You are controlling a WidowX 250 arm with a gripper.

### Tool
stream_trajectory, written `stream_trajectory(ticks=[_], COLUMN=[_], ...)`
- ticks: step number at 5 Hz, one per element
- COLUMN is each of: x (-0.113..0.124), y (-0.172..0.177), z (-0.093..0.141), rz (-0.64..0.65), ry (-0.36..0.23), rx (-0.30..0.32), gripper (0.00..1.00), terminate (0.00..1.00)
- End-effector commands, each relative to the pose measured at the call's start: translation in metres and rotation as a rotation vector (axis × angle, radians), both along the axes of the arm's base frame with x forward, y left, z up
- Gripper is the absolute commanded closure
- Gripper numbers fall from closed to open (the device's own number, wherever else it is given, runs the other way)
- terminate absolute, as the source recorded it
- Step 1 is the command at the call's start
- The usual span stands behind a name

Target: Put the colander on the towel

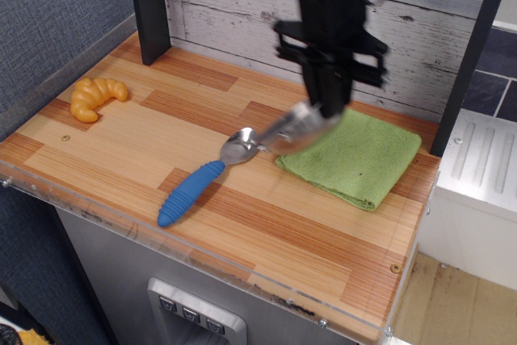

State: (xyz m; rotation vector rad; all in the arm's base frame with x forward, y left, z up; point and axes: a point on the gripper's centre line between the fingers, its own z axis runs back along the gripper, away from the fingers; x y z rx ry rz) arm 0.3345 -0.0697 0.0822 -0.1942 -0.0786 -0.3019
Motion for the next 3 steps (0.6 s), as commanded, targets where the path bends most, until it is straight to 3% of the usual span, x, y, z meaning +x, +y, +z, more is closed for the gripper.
stream_trajectory(ticks=[1,2,3], x=[0.0145,0.0187,0.0134], y=[-0.0194,-0.0185,-0.0164], z=[-0.0202,-0.0277,-0.0196], rz=[-0.043,-0.035,0.0], ry=[0.005,0.022,0.011], rx=[0.042,0.047,0.049], gripper=[1.0,1.0,0.0], terminate=[0.0,0.0,0.0])
